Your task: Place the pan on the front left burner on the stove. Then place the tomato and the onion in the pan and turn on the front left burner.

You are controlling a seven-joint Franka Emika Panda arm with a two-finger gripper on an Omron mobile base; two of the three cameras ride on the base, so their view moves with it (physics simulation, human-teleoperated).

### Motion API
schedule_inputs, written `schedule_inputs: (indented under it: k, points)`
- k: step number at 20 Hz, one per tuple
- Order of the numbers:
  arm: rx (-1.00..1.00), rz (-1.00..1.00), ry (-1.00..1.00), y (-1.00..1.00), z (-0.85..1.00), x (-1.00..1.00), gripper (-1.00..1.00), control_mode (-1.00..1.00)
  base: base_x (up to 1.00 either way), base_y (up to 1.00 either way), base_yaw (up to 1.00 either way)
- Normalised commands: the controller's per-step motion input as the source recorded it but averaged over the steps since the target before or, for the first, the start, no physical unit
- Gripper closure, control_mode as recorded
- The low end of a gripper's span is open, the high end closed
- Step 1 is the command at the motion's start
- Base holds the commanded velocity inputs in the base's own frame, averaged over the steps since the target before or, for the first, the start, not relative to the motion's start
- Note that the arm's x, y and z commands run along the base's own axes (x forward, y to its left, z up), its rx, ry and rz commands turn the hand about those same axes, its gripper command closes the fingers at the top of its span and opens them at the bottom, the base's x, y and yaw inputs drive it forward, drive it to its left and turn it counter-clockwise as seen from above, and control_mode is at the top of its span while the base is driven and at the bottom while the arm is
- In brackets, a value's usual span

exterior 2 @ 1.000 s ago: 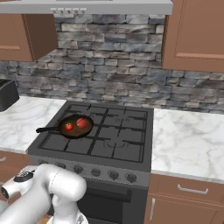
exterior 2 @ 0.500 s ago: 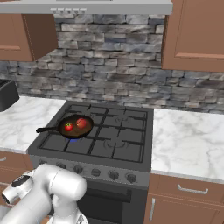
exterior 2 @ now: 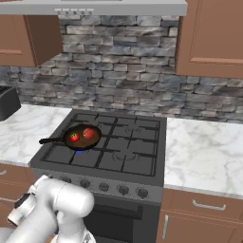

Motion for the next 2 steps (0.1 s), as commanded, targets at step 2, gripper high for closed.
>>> schedule_inputs:
  k: [2]
  points:
    - [-0.24, 0.1, 0.0, 0.0, 0.0, 0.0, 1.0, -1.0, 0.0, 0.0, 0.0]
